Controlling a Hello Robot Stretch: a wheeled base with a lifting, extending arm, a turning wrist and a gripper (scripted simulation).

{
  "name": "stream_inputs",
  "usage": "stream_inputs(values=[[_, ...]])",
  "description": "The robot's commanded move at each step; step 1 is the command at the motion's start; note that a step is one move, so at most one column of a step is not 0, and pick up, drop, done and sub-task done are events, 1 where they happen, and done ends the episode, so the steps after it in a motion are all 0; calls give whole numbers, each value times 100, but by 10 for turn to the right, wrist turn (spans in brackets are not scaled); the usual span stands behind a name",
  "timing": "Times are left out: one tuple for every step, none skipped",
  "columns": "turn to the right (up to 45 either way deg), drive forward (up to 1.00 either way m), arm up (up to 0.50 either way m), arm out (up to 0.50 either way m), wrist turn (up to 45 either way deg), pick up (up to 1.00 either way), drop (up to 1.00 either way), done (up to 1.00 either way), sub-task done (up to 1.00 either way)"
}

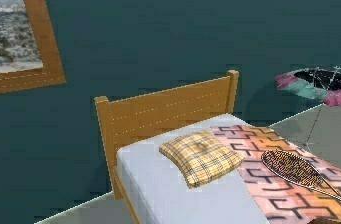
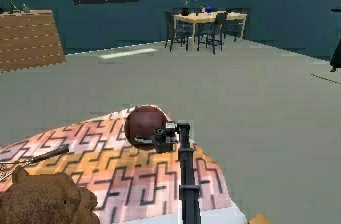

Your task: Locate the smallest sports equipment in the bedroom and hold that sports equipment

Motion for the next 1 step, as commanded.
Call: stream_inputs(values=[[0, 0, 0, 0, 0, 0, 0, 100, 0]])
